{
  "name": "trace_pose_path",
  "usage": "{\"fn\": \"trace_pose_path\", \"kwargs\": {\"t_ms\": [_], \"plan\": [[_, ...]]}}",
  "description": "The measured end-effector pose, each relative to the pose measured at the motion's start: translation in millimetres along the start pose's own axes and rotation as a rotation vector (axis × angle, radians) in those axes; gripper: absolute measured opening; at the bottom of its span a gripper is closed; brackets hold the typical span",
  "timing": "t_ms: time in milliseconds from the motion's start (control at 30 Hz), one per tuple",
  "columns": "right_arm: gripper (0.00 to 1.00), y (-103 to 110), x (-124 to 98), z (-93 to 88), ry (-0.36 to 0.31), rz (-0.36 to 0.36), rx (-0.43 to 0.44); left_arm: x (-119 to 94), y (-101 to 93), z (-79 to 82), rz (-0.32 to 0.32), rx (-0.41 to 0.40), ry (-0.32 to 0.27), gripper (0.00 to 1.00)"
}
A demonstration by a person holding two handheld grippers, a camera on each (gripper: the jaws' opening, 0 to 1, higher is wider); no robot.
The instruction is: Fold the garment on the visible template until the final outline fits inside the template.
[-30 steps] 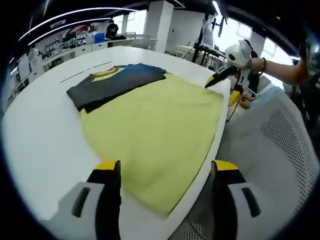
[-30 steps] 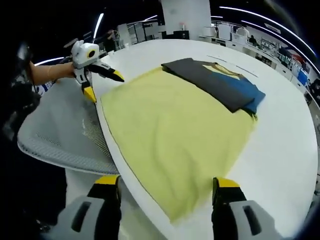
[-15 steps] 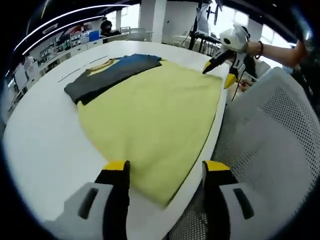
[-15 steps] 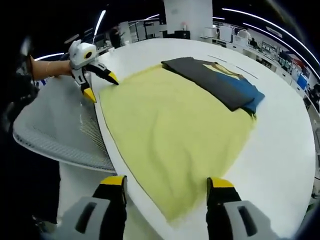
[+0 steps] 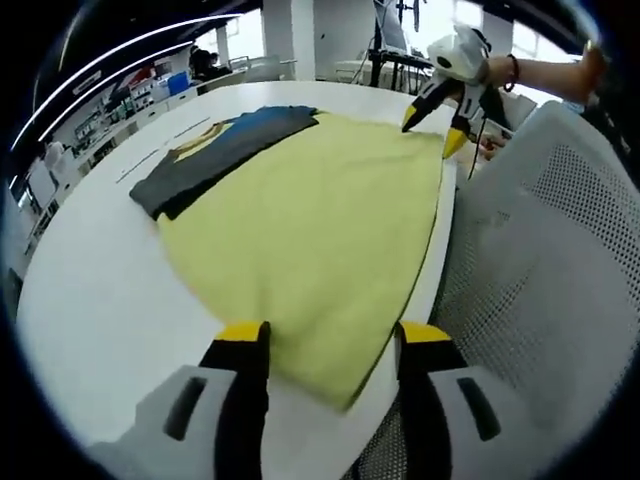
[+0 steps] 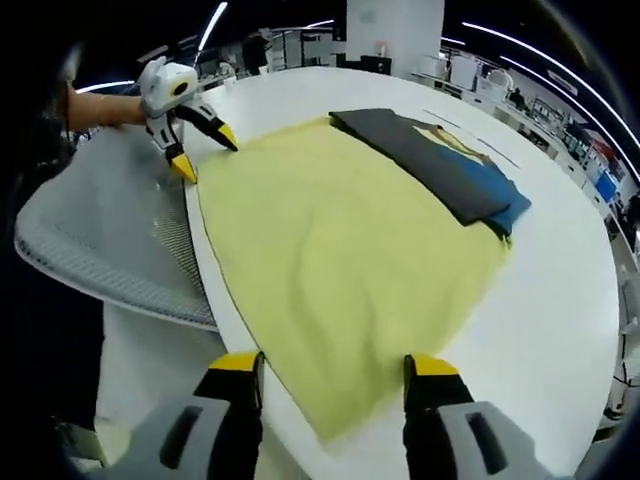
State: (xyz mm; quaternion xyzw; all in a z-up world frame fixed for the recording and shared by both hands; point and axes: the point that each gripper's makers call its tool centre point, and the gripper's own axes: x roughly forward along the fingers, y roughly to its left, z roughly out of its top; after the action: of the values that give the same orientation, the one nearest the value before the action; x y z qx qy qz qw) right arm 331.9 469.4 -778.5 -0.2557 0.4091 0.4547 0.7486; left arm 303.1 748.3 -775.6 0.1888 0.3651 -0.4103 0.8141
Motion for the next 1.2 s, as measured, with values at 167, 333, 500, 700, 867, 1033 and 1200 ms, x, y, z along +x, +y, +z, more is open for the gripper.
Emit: {"fn": "trace_pose_path", "kwargs": {"t_ms": [167,333,500,700,867,1033,1200], "plan": [[0.54,-1,0,0.1,-0.001,0.003,-0.010,0,4.8,0.3,0.005,-0.002,0.013,0.42],[0.51,-2,0,-0.5,-0.001,0.005,-0.016,0,7.6,-0.2,0.011,-0.006,0.016,0.37],[0.42,-1,-1,-0.2,-0.002,0.011,-0.032,-1,11.3,0.9,0.028,-0.019,0.010,0.22],[0.26,4,-1,0.3,-0.005,0.028,-0.047,-1,16.8,0.4,0.046,-0.045,0.011,0.14],[0.16,1,-1,0.5,-0.009,0.014,-0.042,-1,19.9,1.8,0.062,-0.051,0.012,0.08],[0.04,-6,-1,0.4,-0.012,-0.011,-0.021,0,20.8,2.2,0.065,-0.047,0.015,0.02],[0.03,-5,-1,0.4,-0.016,-0.008,-0.020,-1,21.3,3.3,0.067,-0.041,0.014,0.00]]}}
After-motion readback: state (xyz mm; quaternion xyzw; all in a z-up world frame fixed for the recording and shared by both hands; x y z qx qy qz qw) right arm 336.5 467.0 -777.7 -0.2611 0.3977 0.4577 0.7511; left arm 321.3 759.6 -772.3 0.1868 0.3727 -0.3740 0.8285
